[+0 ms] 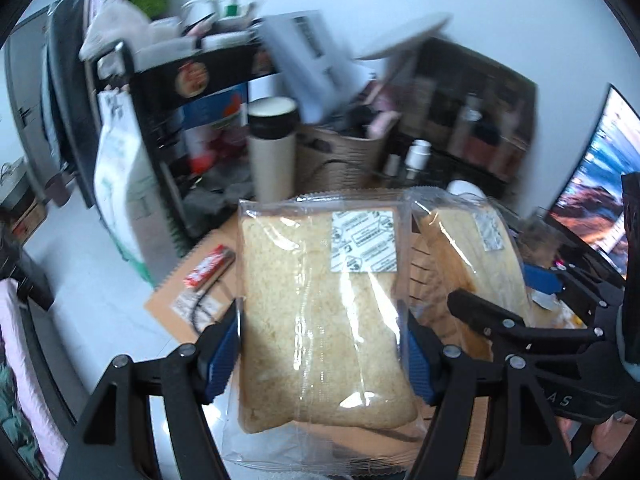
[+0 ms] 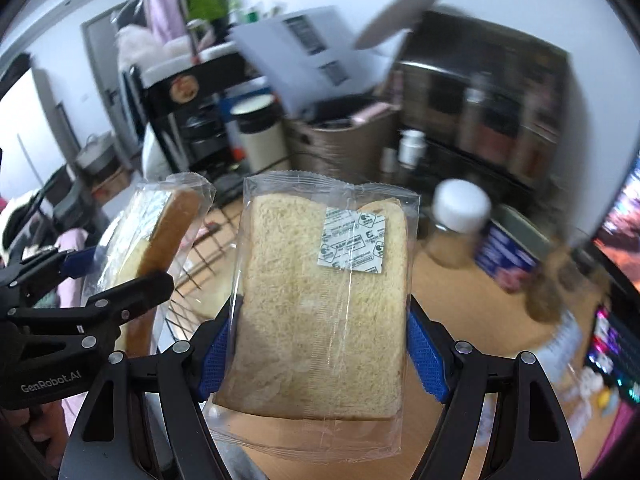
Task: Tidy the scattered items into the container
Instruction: 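Carry both bread bags to the wire basket and open both grippers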
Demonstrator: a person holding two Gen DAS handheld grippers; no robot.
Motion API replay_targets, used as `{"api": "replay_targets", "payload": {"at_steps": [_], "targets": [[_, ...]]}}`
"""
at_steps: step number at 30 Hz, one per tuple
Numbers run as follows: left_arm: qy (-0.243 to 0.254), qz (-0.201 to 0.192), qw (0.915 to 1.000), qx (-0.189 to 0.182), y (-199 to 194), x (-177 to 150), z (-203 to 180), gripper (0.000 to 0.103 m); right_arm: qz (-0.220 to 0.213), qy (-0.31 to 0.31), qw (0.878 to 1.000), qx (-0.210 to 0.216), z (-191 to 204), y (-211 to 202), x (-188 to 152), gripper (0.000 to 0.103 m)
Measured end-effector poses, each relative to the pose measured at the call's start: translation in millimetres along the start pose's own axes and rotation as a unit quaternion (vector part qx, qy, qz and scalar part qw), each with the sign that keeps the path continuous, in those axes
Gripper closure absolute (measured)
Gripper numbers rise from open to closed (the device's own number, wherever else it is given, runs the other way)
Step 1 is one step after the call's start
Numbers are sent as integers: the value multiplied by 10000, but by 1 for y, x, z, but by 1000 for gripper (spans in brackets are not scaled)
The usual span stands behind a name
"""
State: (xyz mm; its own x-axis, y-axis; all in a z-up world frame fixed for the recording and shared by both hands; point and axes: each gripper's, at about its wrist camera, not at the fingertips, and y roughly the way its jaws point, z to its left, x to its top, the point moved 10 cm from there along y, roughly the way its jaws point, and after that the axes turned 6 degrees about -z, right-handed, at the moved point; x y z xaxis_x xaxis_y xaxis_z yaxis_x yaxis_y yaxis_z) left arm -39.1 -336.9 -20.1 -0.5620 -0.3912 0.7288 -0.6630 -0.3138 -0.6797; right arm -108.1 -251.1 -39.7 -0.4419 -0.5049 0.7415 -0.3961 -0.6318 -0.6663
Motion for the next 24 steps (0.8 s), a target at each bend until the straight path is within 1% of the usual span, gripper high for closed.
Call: {"api": "replay_targets", "payload": {"at_steps": [4,8,13,17,20,24], "targets": [[-65,164,9998,94,15,-4,19,28,138,-138,9998,-13,16,27,2,25],[-30,229,9997,96,25,-6,21,27,215,-111,9997,-100,12,45,3,25],[-9,294,9994,161,32,-6,21,25,344,-155,9991,-169,8,50,2,25],[-53,182,9997,133,30,-1,20,24,454,-135,9987,-171,5,54,-1,23],[-98,127,9998,155,28,3,22,24,435,-125,9988,-192,3,52,-1,23],[-236,102,9997,23,23,5,16,24,366,-96,9990,-218,-2,43,0,23]]}}
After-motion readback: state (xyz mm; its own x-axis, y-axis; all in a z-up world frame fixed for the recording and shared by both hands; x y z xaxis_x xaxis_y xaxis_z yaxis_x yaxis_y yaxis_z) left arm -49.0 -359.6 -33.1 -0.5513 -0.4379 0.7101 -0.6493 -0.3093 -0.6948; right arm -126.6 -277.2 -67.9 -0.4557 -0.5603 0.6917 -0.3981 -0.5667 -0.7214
